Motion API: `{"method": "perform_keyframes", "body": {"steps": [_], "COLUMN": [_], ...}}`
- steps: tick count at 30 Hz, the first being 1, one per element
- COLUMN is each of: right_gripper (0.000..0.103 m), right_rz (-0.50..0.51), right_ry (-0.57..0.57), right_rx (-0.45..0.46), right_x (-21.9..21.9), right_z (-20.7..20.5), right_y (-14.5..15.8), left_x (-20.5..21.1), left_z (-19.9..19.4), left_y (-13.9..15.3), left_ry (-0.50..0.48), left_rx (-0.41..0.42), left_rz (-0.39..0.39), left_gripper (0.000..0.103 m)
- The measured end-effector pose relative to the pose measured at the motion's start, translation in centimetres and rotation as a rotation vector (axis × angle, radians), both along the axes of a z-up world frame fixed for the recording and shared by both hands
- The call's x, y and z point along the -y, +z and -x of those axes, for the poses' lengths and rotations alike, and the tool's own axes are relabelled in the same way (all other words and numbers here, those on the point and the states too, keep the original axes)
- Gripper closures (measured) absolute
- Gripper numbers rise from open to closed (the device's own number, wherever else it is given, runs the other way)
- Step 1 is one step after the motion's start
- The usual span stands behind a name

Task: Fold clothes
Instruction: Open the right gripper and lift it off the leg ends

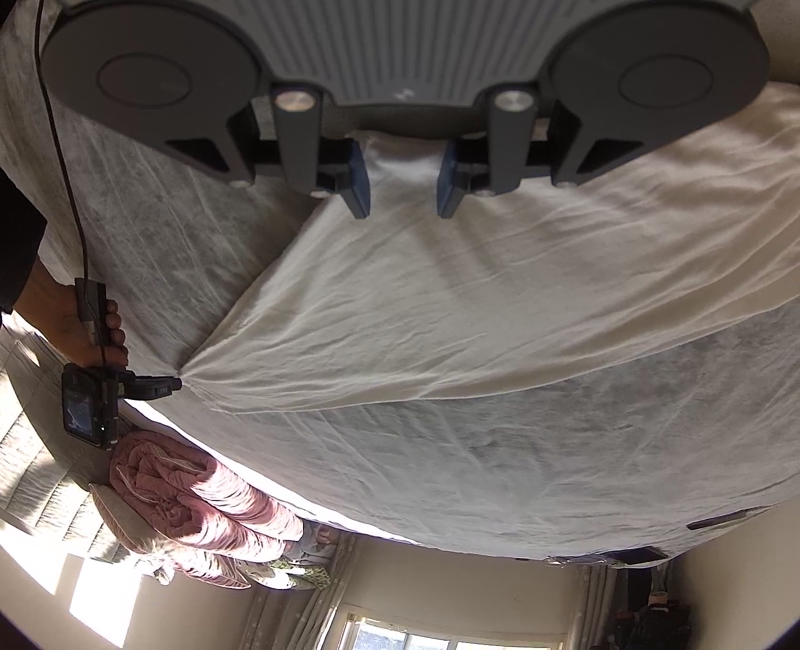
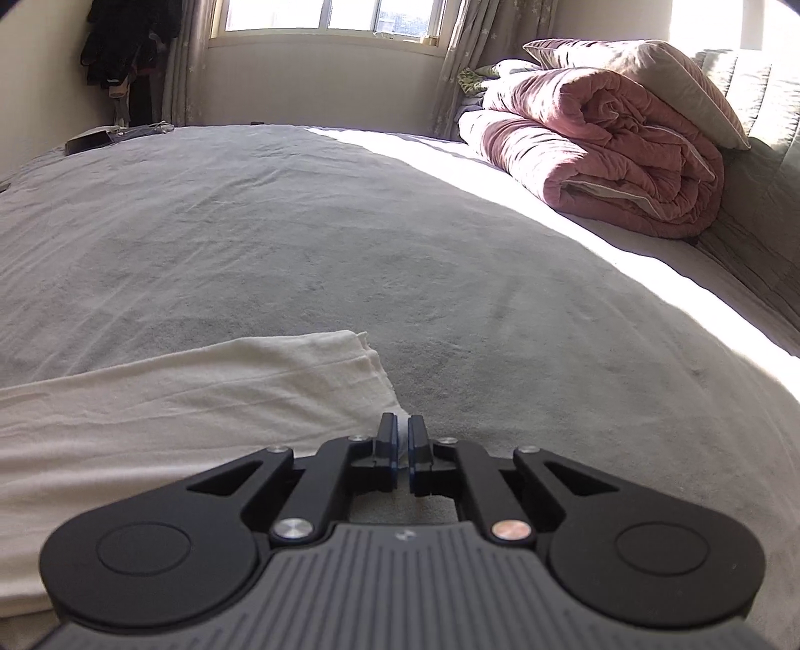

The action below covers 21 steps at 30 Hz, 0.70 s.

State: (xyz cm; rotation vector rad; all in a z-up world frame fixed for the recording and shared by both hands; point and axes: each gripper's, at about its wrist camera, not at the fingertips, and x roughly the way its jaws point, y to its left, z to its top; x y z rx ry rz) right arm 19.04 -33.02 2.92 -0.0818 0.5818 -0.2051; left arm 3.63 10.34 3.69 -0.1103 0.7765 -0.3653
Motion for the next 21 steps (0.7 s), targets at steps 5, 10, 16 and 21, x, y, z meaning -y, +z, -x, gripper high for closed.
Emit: {"method": "perform_keyframes", "body": {"steps": [5,10,16,21], "right_gripper": [0.089,0.089,0.089,0.098], "right_rz": [-0.033,-0.105,-0.074,-0.083], "right_ry": [0.109,0.418,0.669,0.585], "right_rx": [0.024,-0.013,-0.096,-0.132], "right_x": [-2.8,-9.8,-16.2,-13.9], "right_z": [2.2,6.0,9.3,8.7], "right_y": [1.4,2.1,0.5,-0.5], "left_x": [0.0,1.5,1.9,1.7], "left_z": [0.1,0.2,0.2,0.3], "left_y": [0.2,-0.8,-1.2,-1.1], "left_ry": [-0.002,-0.041,-0.052,-0.055], "left_rx": [0.005,-0.009,-0.007,-0.007], "left_rz": [0.026,-0.008,-0.027,-0.03], "left_gripper": [0.073,0.073,0.071,0.071]}}
